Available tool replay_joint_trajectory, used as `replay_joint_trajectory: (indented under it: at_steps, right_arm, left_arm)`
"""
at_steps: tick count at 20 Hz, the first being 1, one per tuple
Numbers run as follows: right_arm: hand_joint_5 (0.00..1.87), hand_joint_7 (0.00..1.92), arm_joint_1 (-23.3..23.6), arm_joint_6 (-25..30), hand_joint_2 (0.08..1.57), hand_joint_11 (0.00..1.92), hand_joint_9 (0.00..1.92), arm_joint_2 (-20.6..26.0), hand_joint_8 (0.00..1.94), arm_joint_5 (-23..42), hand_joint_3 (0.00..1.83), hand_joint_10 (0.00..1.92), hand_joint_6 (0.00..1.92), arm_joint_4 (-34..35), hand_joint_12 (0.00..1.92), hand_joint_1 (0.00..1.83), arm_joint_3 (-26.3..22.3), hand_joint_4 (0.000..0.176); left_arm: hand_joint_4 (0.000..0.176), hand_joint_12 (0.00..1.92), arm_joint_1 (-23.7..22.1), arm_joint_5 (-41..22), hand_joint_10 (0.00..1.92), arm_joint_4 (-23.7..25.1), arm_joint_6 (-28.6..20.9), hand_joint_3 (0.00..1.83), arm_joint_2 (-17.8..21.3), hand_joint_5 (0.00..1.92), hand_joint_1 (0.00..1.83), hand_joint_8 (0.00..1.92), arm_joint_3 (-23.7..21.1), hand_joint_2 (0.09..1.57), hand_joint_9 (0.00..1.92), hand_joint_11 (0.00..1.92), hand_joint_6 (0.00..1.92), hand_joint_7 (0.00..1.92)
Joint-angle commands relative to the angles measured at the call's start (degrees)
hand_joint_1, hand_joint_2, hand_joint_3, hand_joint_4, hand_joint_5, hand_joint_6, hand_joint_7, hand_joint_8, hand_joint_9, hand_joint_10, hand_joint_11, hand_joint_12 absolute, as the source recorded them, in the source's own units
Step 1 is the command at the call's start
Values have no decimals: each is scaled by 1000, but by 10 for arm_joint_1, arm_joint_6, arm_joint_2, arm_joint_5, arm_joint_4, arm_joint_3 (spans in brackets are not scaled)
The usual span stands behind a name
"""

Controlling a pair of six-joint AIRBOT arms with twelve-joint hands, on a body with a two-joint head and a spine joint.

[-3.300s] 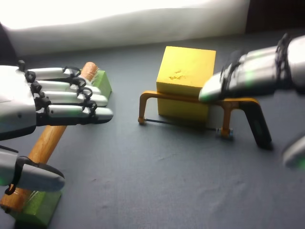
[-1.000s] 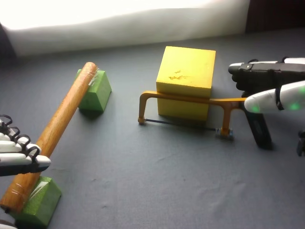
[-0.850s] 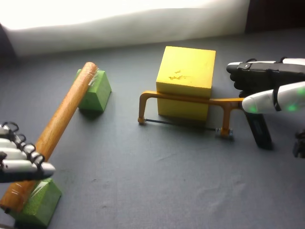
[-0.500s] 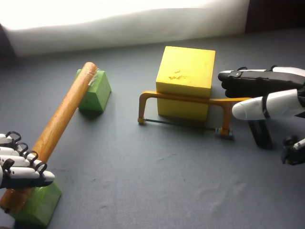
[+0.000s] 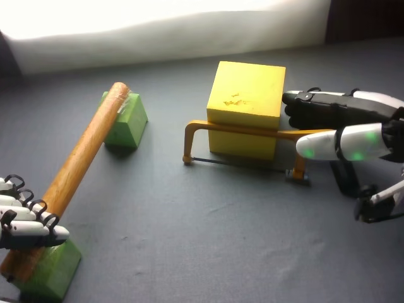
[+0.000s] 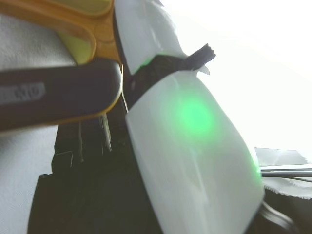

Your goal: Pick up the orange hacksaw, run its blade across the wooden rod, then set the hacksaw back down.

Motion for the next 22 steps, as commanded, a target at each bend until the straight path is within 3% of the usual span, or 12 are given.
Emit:
replay_joint_trajectory:
  at_steps: [1,5,13,16,19,22]
  right_arm:
    - [169,171,0,-1,1103,0,233,2,2,66,2,5,1,15,942,1078,-3,0]
    - [175,172,-2,-16,1109,0,226,0,4,59,3,1,2,23,913,1070,-4,0]
    - [215,206,-6,-93,1101,0,268,-3,4,61,0,7,7,109,1005,1093,-14,0]
    - [205,201,-3,-99,1098,0,269,-3,0,63,0,6,1,117,1013,1095,-15,0]
    - [225,227,0,-139,1119,0,290,-3,3,65,4,7,3,156,1065,1084,-26,0]
    - [350,362,-1,-171,1126,136,420,-3,9,71,1,17,12,195,1040,1192,-42,0]
  left_arm:
    - [0,706,-1,-24,2,-8,1,0,-1,237,71,3,-1,1186,227,0,2,249]
    - [0,737,2,-24,1,-8,1,3,-1,240,35,1,-3,1193,235,0,1,249]
    - [0,723,6,-26,4,-8,1,0,-1,257,82,3,-2,1191,235,0,4,253]
    - [0,648,7,-27,0,-8,1,4,-1,215,72,0,-3,1207,203,0,1,218]
    - [0,745,7,-27,5,-8,1,0,-1,250,85,4,-4,1188,244,0,3,262]
    - [0,756,6,-27,5,-8,1,0,-1,260,71,4,-4,1190,252,0,3,269]
